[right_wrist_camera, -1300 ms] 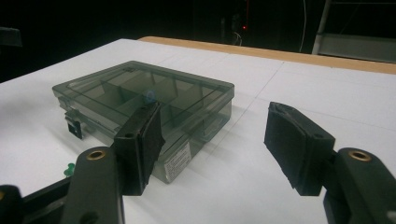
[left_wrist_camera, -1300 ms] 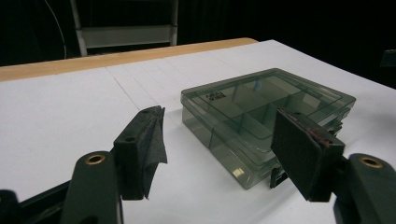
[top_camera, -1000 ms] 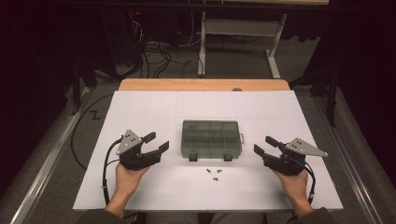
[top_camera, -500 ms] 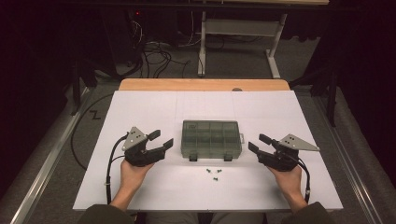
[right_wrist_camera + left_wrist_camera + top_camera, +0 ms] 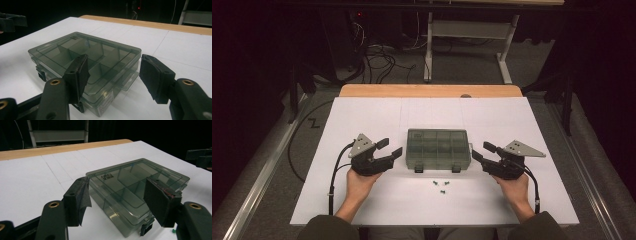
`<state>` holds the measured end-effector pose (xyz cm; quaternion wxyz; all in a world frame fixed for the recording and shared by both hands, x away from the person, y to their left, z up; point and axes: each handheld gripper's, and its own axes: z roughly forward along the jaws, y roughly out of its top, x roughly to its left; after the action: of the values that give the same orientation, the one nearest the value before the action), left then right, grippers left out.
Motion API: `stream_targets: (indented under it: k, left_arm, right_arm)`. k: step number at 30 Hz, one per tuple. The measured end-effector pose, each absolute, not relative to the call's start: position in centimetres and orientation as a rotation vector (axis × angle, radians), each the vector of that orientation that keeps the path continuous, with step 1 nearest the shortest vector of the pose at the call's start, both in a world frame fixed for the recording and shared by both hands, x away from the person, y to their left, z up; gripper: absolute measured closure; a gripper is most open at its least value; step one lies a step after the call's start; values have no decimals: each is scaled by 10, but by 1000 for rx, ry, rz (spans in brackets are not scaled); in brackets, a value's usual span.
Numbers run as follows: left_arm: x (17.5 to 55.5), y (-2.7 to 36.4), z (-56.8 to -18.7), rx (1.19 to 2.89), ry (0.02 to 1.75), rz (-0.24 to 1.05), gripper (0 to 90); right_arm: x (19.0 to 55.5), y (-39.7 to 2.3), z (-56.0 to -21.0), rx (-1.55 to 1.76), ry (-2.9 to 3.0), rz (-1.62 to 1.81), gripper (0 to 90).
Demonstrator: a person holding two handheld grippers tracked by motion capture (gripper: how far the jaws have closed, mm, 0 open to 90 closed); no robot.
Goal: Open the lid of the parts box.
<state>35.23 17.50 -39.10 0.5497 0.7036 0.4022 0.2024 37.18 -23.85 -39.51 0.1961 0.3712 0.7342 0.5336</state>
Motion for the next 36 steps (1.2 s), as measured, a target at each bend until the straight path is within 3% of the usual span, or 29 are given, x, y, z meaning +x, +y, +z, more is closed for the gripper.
stream_targets:
  k: [15,22,27,29,36]
  left_arm:
    - [360,159,-391,1706,955,463,418]
    - [359,160,-388,1744,955,485,545]
    - [358,159,-385,1790,966,488,632]
    - [359,158,-386,1805,969,469,696]
    - [359,158,-384,1846,965,436,813]
  right_arm:
    - [378,-231,-391,1046,2117,1417,499]
    - [378,-229,-390,1056,2162,1393,554]
    - [379,-231,-390,1071,2219,1374,672]
    - [379,-230,-389,1048,2254,1358,760]
    - [378,-229,-388,1033,2288,1331,891]
